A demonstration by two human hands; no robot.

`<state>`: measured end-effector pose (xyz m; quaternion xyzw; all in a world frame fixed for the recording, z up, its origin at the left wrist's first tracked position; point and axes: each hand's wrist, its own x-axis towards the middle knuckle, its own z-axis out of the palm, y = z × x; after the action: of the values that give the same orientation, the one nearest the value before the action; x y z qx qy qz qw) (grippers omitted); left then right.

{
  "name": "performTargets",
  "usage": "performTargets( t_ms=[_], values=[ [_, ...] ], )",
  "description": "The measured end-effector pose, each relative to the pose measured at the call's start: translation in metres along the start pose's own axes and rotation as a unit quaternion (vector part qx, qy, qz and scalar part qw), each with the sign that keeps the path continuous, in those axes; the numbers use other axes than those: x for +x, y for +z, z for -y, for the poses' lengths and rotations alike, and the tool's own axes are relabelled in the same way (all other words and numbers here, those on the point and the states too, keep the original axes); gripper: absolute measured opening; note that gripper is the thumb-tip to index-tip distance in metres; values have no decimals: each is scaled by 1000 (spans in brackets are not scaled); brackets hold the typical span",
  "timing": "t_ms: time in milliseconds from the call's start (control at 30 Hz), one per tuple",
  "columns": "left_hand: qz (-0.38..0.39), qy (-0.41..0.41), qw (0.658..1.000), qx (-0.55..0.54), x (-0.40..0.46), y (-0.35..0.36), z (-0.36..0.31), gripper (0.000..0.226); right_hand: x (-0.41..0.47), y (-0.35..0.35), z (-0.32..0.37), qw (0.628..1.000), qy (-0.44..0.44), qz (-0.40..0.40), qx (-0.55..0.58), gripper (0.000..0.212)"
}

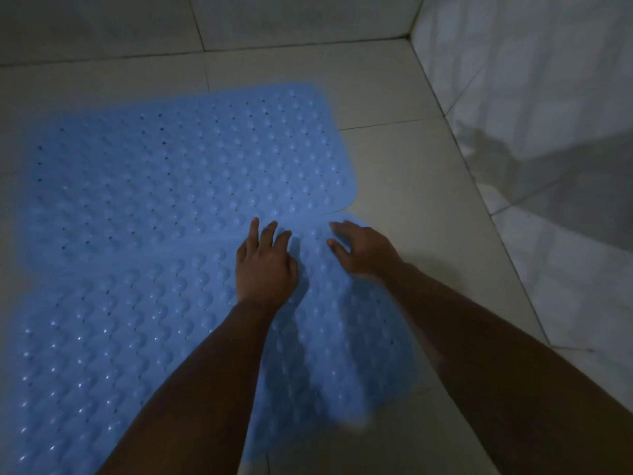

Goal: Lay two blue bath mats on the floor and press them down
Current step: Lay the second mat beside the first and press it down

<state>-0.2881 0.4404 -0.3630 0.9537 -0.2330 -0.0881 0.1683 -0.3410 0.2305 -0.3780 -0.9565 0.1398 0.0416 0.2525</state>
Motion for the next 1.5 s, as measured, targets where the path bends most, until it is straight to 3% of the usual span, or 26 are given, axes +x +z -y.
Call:
performTargets(
  t_ms=[167, 333, 467, 567, 667, 767, 900, 1000, 1233, 1367, 1500],
  values=[
    [10, 5, 1000, -2, -6, 12, -3, 54, -43, 38, -30, 983, -39, 47, -172, 89],
    [1, 35, 999, 26, -7, 34, 5, 53, -48, 53, -29, 983, -44, -32, -176, 88],
    [-18, 62, 998, 26, 0, 40, 14, 52, -53, 56, -34, 987, -41, -39, -152, 93],
    [-13, 35, 999, 16, 0, 37, 11, 56, -49, 52, -33, 986, -25, 10, -162, 106],
    [-6, 16, 1000, 0, -10, 29, 4, 58, -35, 32, -27, 986, -6, 122, -110, 111],
    [38, 32, 999, -12, -23, 33, -20, 62, -18, -9, -21, 988, 32, 153, 11, 92],
    [81, 60, 994, 41, -29, 72, -53, 71, -4, -30, -23, 1000, -16, 18, -14, 54],
    [62, 58, 992, 91, -28, 89, -57, 82, 4, -20, -32, 998, -20, -62, -1, 45],
    [39, 58, 995, 66, -26, 92, -58, 77, -3, 13, -52, 983, -46, -178, 19, 36],
    [70, 58, 994, 55, -29, 95, -51, 88, -13, 21, -48, 984, -12, -175, 35, 33],
    [182, 41, 982, 6, -14, 71, -52, 94, -13, -3, -10, 994, 4, -98, 38, 42]
  ],
)
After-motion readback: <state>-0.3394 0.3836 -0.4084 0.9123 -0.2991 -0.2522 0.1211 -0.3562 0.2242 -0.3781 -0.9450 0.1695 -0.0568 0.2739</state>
